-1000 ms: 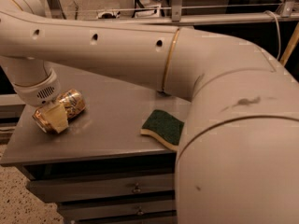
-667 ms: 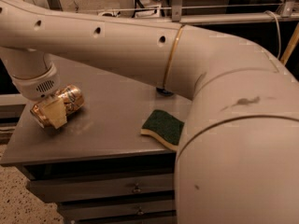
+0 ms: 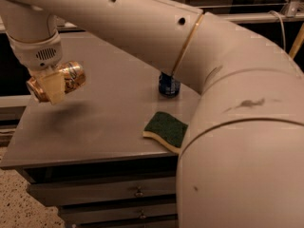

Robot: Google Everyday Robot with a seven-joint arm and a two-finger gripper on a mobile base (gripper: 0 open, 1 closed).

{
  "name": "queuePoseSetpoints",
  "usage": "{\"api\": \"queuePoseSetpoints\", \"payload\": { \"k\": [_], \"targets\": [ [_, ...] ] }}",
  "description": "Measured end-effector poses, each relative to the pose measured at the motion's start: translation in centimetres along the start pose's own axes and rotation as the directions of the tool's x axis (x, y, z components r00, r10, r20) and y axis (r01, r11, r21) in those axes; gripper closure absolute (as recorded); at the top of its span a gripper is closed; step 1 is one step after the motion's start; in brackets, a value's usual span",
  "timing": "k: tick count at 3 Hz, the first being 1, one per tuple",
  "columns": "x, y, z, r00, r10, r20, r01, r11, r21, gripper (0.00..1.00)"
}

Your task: Place orange can upright

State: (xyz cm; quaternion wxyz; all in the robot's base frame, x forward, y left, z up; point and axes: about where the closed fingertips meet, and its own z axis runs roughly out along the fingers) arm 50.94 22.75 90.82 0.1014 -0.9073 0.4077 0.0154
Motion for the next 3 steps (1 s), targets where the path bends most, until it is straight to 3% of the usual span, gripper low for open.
{"api": "queuePoseSetpoints", "payload": {
  "k": [1,2,3],
  "targets": [
    [0.5,0.0,-1.8,0.994,0.047,0.095,-0.053,0.9962,0.069,1.0],
    [1.1,1.0,-2.8,0.971,0.096,0.221,-0.131,0.9804,0.147,1.0],
    [2.1,1.5,-2.6,0.924,0.144,0.355,-0.228,0.9508,0.209,1.0]
  ]
}}
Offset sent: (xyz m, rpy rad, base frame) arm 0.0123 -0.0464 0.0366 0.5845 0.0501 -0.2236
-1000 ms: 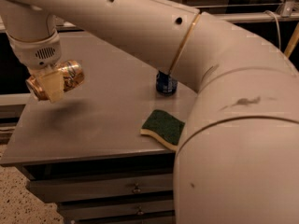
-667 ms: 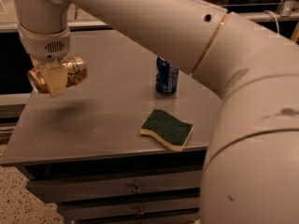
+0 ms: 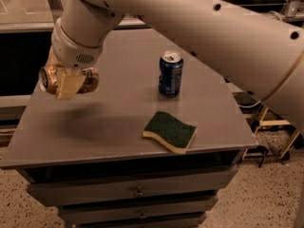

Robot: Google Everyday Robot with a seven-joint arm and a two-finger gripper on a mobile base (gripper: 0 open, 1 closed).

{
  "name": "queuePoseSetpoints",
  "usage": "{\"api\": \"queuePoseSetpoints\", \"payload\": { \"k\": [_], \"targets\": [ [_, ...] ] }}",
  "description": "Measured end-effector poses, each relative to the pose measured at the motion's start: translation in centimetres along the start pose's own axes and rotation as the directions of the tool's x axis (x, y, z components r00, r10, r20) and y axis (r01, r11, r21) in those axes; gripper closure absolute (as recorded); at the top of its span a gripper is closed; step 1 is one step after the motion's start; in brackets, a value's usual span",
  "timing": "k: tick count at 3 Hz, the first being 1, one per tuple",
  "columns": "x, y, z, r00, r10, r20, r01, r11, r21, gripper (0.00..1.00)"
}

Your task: Place orange can upright

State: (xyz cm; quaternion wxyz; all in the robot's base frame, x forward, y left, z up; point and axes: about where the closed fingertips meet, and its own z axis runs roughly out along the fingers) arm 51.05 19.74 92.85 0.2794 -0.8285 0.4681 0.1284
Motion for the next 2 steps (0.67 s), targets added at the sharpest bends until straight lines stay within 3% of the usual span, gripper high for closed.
{"api": "queuePoseSetpoints", "payload": {
  "k": [1,2],
  "targets": [
    [0.92,-0.88,0.41,0.997,0.027,0.069,-0.03,0.9988,0.039,1.0],
    [1.01,-0.9,0.5,0.997,0.029,0.075,-0.032,0.9988,0.038,1.0]
  ]
}}
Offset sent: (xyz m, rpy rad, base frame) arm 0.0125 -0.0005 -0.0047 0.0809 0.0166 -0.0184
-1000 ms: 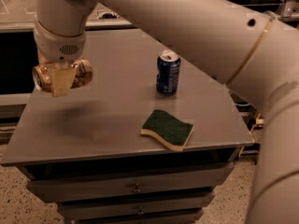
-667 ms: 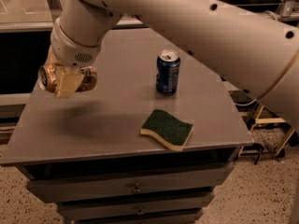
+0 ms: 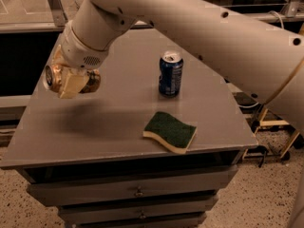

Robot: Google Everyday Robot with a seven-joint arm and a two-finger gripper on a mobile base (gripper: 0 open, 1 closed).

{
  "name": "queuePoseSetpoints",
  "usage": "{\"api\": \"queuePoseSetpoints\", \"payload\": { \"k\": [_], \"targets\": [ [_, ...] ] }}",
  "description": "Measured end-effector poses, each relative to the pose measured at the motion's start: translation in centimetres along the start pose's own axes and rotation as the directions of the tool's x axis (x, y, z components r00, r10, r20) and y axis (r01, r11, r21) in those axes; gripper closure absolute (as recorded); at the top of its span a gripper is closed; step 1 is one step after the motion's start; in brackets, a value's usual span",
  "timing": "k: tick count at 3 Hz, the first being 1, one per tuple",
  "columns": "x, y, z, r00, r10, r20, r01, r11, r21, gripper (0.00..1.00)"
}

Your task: Place orange can upright

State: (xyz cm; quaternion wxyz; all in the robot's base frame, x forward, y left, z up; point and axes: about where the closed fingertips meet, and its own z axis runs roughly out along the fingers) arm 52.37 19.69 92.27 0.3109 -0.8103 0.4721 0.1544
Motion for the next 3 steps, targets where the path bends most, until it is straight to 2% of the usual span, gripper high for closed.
{"api": "queuePoseSetpoints", "payload": {
  "k": [1,2,3],
  "targets": [
    [-0.1,-0.4,-0.3,0.996,0.015,0.086,-0.018,0.9992,0.035,1.0],
    [-0.1,-1.3,-1.1,0.954,0.06,0.293,-0.098,0.9883,0.117,1.0],
    [-0.4,-2.0,-2.5,0.901,0.093,0.424,-0.173,0.9727,0.154,1.0]
  ]
}}
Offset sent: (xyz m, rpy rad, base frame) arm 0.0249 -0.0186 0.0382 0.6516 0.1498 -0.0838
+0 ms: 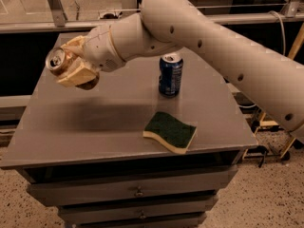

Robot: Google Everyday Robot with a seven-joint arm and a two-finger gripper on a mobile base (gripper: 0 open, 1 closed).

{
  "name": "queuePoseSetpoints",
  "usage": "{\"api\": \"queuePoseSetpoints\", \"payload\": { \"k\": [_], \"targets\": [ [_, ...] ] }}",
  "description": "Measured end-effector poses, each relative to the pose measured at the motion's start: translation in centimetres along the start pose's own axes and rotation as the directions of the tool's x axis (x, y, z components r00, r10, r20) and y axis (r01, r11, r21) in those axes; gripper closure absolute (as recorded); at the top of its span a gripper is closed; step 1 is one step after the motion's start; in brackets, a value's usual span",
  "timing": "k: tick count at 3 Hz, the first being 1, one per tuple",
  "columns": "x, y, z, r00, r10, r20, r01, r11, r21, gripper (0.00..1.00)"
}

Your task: Place orange can upright

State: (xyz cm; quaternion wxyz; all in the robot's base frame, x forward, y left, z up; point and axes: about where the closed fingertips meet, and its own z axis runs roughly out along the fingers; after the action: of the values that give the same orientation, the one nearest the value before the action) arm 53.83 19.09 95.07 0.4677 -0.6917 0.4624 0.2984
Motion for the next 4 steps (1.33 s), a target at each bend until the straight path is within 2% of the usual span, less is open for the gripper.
{"api": "queuePoseSetpoints", "payload": {
  "k": [1,2,3,4],
  "targets": [
    [-0.4,-0.3,-0.6,0.996,0.055,0.068,-0.057,0.9982,0.02,1.0],
    [-0.3,0.0,-1.2,0.988,0.119,0.096,-0.122,0.9922,0.026,1.0],
    [0.4,1.1,-1.5,0.97,0.188,0.151,-0.194,0.9807,0.024,1.0],
    [0.9,2.6,-1.7,0.942,0.236,0.24,-0.251,0.9676,0.031,1.0]
  ]
}}
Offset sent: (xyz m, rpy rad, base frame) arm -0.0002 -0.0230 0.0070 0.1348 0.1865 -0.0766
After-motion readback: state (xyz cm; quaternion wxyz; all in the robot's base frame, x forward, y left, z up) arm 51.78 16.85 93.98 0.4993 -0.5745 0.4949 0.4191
